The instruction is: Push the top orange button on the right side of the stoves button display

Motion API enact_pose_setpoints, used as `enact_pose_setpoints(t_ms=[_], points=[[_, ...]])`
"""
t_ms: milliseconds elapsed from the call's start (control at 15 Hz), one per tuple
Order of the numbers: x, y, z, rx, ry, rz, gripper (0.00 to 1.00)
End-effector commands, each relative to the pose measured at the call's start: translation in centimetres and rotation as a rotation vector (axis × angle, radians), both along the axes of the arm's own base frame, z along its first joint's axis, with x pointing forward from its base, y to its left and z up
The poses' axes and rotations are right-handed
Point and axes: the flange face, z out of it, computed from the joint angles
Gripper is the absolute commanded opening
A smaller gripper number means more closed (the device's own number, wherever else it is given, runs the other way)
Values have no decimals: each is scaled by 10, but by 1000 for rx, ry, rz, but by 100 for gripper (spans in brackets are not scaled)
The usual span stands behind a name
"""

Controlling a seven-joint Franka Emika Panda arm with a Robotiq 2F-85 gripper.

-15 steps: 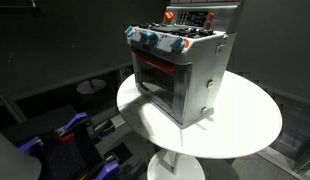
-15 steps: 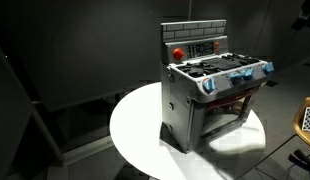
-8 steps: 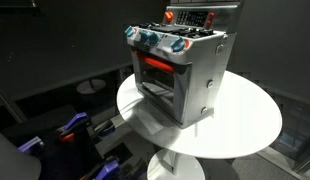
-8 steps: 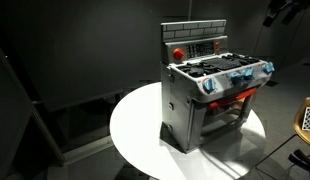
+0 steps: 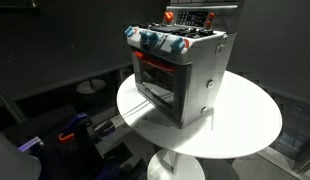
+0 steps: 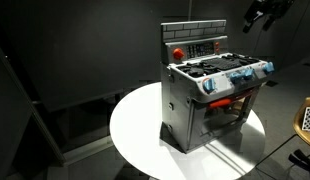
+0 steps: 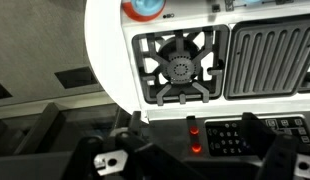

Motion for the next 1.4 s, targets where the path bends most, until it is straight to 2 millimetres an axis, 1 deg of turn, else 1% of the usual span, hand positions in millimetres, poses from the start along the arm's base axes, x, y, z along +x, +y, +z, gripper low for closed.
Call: enact_pose_setpoints(t_ms=[0,333,667,1067,1333], points=[[31,-13,-3,-11,-16,-45,100],[64,-27,-17,-18,-41,-94,100],[91,-31,-32,-38,-63,-140,100],[112,-32,-51,-39,-39,-174,100],[123,-31,-57,-35,-34,-175,100]])
